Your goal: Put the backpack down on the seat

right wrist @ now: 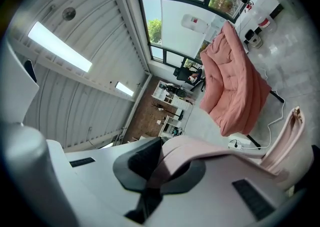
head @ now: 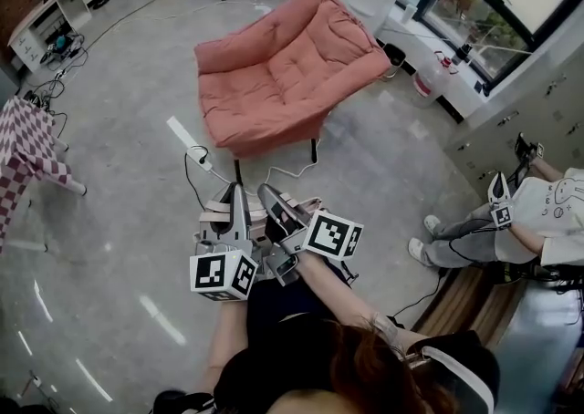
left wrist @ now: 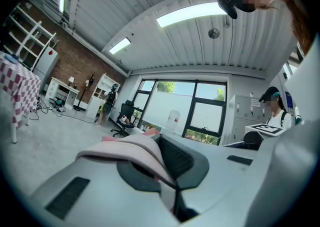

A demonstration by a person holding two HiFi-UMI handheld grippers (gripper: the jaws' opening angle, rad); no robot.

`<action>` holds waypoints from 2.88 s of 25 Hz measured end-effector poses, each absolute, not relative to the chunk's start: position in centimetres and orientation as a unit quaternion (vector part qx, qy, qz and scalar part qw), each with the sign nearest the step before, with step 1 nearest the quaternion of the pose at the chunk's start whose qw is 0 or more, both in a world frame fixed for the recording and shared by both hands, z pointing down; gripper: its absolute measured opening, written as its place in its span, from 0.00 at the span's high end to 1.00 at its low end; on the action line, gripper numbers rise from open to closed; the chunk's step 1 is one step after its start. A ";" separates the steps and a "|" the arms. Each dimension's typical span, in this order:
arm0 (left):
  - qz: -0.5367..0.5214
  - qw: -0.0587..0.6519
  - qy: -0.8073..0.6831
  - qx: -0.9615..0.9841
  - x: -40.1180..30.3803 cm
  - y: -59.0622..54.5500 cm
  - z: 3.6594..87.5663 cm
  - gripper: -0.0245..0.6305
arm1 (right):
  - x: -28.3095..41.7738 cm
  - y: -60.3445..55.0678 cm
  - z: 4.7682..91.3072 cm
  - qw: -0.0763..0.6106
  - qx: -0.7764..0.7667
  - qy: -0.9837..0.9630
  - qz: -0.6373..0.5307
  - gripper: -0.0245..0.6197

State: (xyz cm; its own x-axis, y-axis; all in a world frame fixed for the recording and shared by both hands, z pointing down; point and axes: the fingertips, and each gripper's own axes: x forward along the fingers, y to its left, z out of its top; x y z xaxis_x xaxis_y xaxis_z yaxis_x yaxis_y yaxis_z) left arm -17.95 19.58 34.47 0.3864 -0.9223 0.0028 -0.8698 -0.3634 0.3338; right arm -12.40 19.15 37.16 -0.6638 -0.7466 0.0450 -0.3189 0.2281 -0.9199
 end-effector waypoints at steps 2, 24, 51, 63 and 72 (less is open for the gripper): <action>-0.091 0.139 -0.545 0.822 -17.6 19.2 34.6 0.93 | -12.1 18.7 37.2 0.213 -0.351 0.758 -0.507 0.91; -0.064 0.105 -0.517 0.847 -9.7 4.4 32.2 0.93 | -4.5 3.3 34.8 0.225 -0.391 0.743 -0.494 0.91; -0.079 0.078 -0.536 0.837 -4.1 -11.1 27.9 0.93 | 0.9 -12.2 30.2 0.222 -0.349 0.776 -0.476 0.91; -0.071 0.071 -0.548 0.830 -2.7 -15.7 25.6 0.93 | 2.2 -16.9 27.8 0.236 -0.314 0.788 -0.474 0.91; -0.065 0.064 -0.537 0.839 -1.7 -20.4 25.2 0.93 | 3.1 -20.9 27.8 0.238 -0.321 0.779 -0.483 0.91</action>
